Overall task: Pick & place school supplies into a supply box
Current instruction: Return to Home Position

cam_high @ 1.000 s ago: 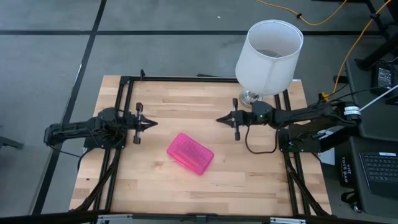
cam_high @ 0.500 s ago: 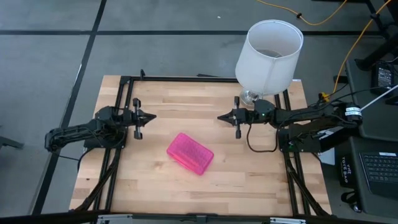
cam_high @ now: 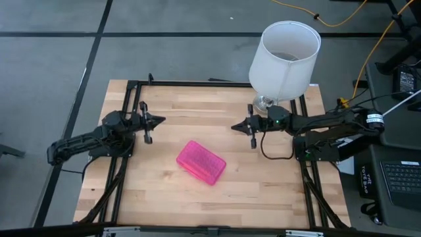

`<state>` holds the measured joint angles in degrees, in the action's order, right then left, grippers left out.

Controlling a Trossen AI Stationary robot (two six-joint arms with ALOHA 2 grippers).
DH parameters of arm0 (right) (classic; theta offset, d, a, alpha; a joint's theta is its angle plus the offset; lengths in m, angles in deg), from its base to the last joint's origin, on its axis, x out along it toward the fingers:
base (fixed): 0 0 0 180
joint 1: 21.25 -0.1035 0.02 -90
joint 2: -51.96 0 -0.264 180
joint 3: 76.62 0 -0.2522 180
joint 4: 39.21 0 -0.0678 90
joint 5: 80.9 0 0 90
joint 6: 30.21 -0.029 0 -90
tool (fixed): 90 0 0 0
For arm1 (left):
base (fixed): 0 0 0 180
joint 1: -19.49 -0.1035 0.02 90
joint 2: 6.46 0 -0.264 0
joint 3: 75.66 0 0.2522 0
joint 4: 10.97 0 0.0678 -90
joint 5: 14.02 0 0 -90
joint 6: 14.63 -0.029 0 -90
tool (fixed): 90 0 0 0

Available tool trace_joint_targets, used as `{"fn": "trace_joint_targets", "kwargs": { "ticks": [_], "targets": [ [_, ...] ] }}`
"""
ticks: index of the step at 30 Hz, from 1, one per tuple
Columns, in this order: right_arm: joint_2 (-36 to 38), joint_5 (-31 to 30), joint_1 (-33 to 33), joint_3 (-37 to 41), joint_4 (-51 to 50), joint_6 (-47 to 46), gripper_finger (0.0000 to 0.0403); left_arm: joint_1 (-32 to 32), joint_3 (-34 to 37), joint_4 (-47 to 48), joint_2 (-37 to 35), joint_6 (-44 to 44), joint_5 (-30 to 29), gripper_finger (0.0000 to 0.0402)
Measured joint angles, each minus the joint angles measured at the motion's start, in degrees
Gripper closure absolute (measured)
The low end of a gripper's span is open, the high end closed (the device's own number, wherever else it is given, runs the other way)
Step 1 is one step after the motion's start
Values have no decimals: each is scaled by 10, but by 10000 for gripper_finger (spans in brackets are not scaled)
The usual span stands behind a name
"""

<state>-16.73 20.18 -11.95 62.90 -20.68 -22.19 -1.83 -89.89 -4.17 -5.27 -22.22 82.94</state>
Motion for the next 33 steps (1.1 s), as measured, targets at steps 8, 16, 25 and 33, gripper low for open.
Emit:
{"fn": "trace_joint_targets", "kwargs": {
  "ticks": [8,16,25,33],
  "targets": [
    [88,-9,19,0,-124,5,400,-31,0,30,0,29,4,398],
    [184,-38,26,109,-26,-19,400,-32,0,29,0,25,11,398],
    [313,-28,26,204,-16,-35,400,-32,0,23,0,29,11,398],
    [416,-46,28,263,-42,-66,400,-32,0,25,0,49,11,398]
  ]
}}
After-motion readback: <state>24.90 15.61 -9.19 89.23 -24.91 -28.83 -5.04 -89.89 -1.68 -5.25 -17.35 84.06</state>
